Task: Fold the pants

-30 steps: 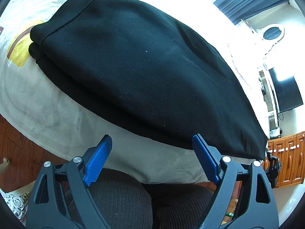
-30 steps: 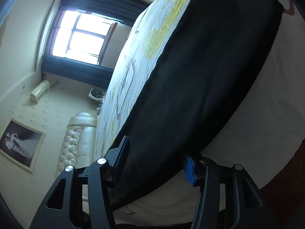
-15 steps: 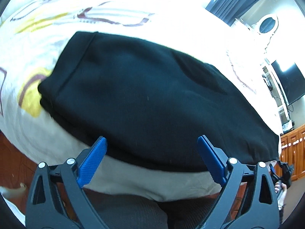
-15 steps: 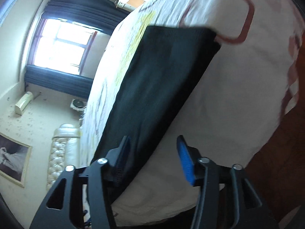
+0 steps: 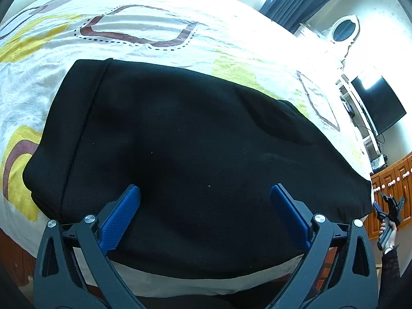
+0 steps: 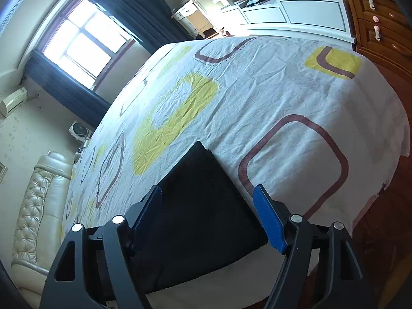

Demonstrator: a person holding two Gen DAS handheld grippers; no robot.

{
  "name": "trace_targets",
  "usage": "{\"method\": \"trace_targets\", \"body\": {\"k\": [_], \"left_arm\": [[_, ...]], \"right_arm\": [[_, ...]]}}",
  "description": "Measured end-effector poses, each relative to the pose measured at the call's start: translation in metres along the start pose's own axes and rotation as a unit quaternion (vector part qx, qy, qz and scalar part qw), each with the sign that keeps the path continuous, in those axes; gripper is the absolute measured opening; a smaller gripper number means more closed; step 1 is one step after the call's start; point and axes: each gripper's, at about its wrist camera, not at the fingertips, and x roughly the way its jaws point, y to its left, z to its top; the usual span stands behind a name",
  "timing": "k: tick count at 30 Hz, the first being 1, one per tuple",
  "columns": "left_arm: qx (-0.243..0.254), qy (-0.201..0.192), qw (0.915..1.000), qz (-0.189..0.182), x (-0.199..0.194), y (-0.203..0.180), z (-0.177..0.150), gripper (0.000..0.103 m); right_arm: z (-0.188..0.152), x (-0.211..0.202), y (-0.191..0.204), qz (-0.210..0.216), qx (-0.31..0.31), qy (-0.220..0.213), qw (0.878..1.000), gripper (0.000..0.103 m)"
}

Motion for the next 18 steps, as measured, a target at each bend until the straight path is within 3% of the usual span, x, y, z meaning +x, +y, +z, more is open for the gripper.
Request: {"method": "trace_targets", "body": {"k": [2,7,9,13,16,18], "left_arm": [[0.016,-0.002,0.9999,-0.001,0.001,-0.001,-0.004,0.100],[0.049,0.002,0.9988,-0.003,0.001,-0.004,-0.007,0.101],[0.034,0.000,0.9992,-0.019,0.000,0.001,-0.006,0.101],[-0.007,0.002,0.9982,-0.060,0.000,0.013,0.000,0.101],[-0.013,0.002,0.9976,-0.068,-0.001,0.014,-0.001,0.101],[-0.004,0.001,0.9981,-0.062,-0.002,0.010,-0.003,0.101]], "right_arm": [[0.006,0.009,-0.003,-0.012,-0.003,0.008,1.000,0.074],[0.017,0.029,-0.022,0.014,0.034,0.031,0.999,0.075],[0.015,0.038,-0.032,0.023,0.053,0.042,0.997,0.076],[0.015,0.044,-0.037,0.062,0.061,0.056,0.995,0.087],[0.014,0.049,-0.028,0.077,0.044,0.088,0.992,0.086],[0.009,0.053,-0.011,0.068,-0.001,0.119,0.991,0.083]]}}
